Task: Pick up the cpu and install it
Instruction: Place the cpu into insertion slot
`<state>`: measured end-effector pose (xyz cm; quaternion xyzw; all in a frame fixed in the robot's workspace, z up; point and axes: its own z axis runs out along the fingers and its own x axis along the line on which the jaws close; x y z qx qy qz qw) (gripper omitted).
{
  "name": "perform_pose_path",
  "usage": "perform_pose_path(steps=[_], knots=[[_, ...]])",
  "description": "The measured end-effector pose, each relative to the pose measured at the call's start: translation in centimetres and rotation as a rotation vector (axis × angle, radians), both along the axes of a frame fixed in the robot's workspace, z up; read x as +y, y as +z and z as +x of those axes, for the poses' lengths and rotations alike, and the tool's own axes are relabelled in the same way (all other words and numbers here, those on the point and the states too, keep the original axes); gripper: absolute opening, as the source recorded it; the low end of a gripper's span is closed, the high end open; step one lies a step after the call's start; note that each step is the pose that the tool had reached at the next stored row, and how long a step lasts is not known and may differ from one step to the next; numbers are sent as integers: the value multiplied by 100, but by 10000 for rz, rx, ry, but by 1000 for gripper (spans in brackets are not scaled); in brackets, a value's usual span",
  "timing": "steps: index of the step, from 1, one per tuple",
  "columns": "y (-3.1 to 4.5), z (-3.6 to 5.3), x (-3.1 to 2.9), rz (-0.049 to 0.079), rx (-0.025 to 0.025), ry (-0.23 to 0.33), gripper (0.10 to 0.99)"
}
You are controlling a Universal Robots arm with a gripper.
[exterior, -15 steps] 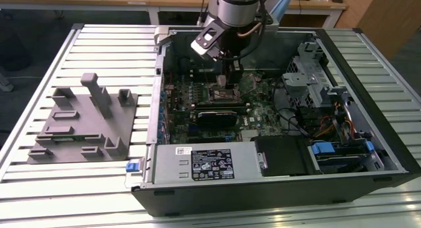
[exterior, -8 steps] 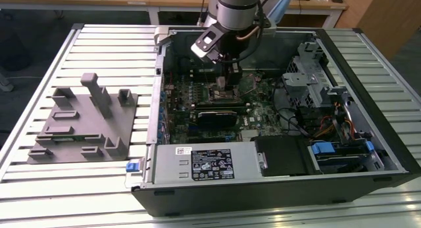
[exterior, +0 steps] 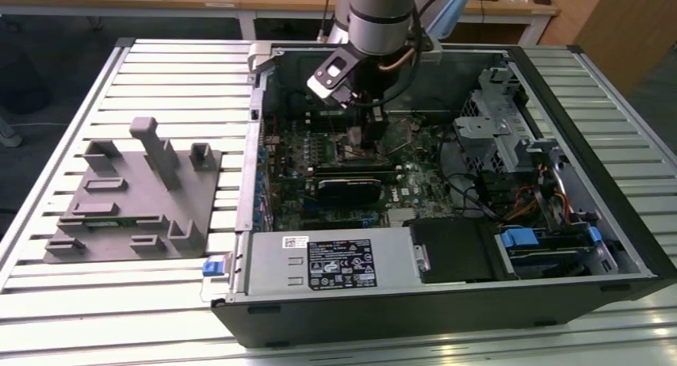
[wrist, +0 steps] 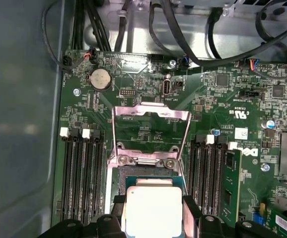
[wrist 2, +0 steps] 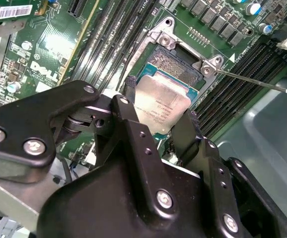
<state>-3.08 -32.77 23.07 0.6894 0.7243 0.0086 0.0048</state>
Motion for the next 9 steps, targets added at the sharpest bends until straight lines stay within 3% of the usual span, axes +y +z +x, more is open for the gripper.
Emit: perform_pose_path(steps=[9], knots=[[-92,0,38,0,0,-1,537]])
